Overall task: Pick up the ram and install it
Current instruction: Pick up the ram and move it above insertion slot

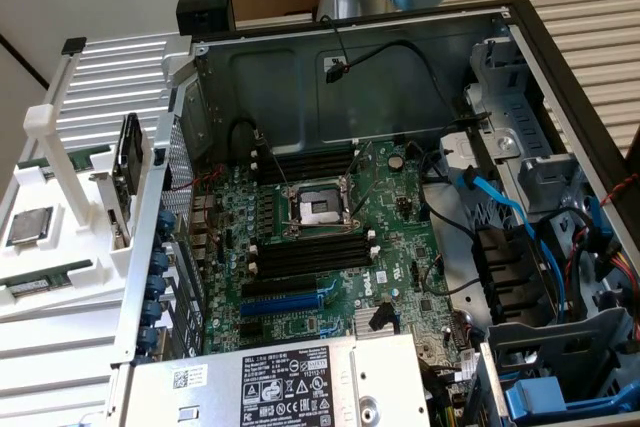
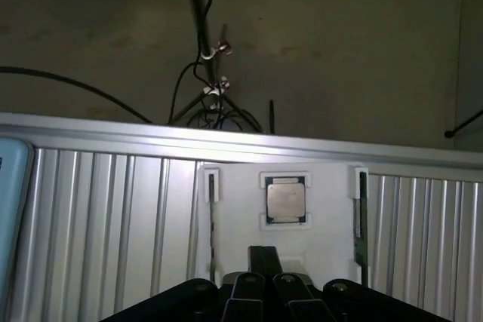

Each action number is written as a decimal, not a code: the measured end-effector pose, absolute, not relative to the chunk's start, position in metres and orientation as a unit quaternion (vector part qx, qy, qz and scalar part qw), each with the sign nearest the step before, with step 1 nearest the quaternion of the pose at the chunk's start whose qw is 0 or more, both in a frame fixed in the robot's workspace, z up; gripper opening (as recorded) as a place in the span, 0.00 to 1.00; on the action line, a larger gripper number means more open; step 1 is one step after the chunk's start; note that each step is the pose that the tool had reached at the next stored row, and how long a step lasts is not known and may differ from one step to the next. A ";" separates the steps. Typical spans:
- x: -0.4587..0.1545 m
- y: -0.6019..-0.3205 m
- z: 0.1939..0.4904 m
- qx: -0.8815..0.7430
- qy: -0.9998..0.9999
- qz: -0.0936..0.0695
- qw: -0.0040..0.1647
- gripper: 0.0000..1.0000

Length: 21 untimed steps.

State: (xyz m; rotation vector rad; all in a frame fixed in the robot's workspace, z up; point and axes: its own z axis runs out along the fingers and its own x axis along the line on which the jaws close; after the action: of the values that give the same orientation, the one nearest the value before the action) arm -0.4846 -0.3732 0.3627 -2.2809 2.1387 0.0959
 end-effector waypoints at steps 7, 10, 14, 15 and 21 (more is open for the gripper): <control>-0.485 -0.375 0.359 -0.730 0.683 0.017 0.020 0.10; -0.485 -0.375 0.355 -0.730 0.683 0.017 0.020 0.10; -0.484 -0.376 0.348 -0.730 0.683 0.016 0.021 0.10; -0.484 -0.381 0.341 -0.729 0.684 0.016 0.021 0.10; -0.477 -0.383 0.335 -0.729 0.684 0.016 0.021 0.10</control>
State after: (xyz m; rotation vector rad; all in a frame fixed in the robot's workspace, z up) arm -0.4775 -0.3832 0.3349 -2.2605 2.1196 0.0499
